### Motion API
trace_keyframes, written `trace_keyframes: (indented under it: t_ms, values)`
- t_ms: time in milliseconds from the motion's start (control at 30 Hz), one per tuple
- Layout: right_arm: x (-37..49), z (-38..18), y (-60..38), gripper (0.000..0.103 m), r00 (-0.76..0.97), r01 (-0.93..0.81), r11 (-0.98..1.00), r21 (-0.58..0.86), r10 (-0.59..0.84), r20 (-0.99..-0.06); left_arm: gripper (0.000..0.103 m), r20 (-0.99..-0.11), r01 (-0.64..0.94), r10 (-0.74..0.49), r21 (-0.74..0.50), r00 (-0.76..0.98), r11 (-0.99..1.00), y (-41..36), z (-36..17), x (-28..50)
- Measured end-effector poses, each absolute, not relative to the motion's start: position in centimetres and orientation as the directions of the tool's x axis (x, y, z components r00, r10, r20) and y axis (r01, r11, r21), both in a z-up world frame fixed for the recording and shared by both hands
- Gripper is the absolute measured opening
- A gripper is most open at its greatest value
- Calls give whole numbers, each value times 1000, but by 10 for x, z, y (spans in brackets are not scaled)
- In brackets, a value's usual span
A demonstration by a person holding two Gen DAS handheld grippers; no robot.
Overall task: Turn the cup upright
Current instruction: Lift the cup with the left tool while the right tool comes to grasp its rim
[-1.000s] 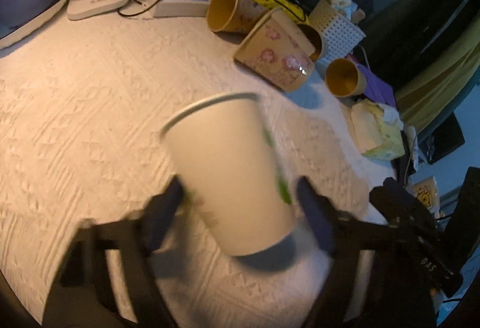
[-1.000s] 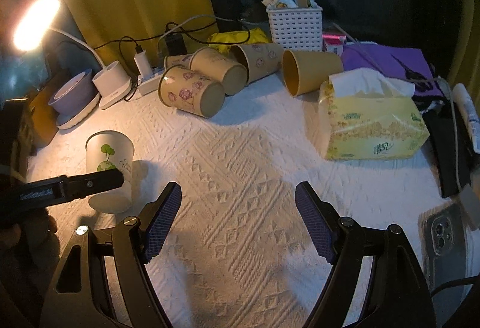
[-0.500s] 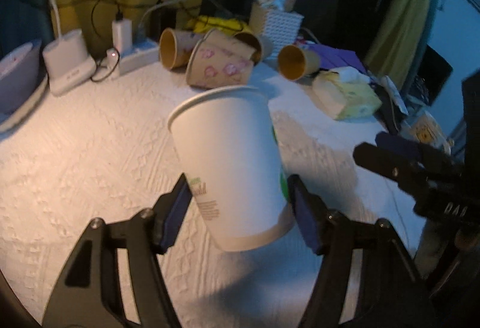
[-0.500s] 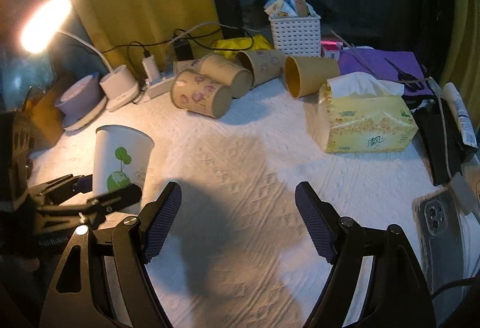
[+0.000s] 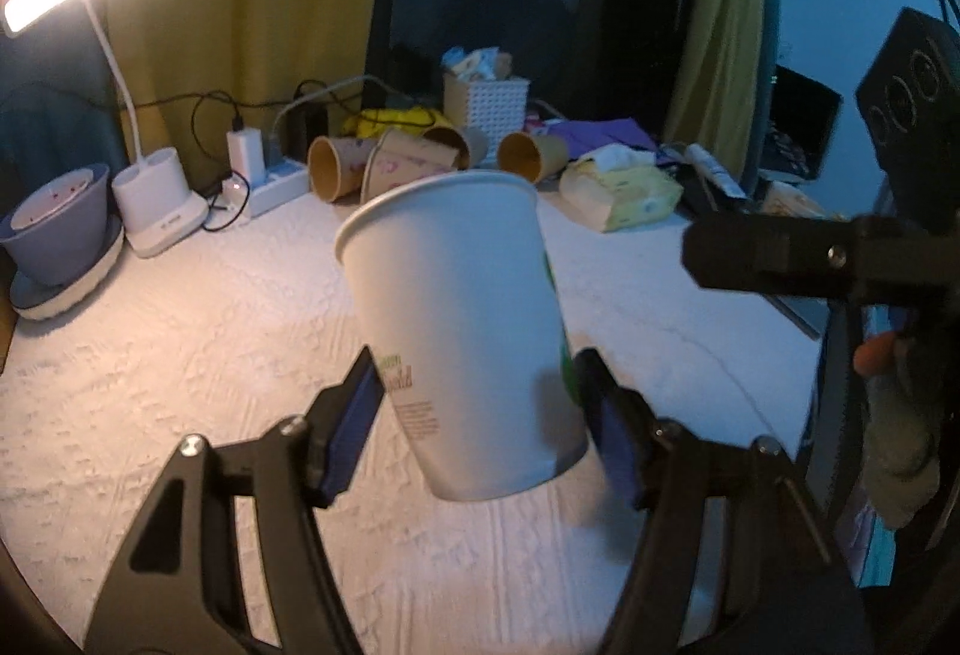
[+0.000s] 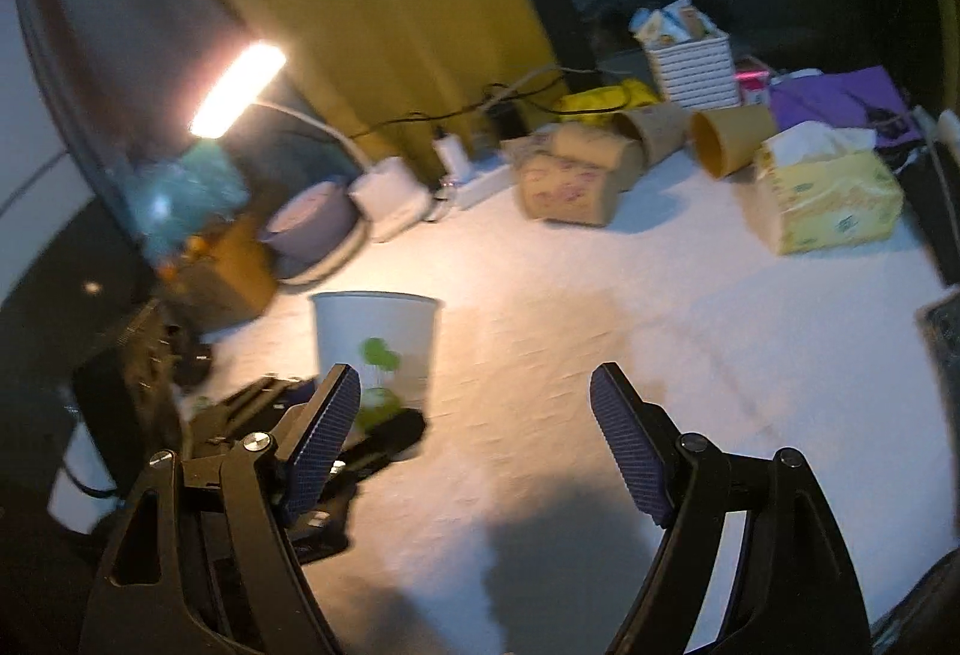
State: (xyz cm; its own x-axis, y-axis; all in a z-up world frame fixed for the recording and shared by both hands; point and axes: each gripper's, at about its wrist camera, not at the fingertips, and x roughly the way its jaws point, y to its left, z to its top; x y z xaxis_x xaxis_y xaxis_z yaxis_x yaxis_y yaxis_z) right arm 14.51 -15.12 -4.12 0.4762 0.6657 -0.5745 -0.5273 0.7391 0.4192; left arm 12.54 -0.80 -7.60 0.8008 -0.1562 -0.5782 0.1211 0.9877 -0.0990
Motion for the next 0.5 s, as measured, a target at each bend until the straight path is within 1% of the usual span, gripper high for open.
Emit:
trace_keyframes:
  t_ms: [333,500]
  values:
    - [108,-35,-135,83,399,-559,672,486,732,-552,66,-488,215,-237,-102,840,971,-22,-63,77]
    - [94,-32,-131,83,370,-583,642,497,755,-541,66,-453,241,-252,-84,855,967,-30,-56,59]
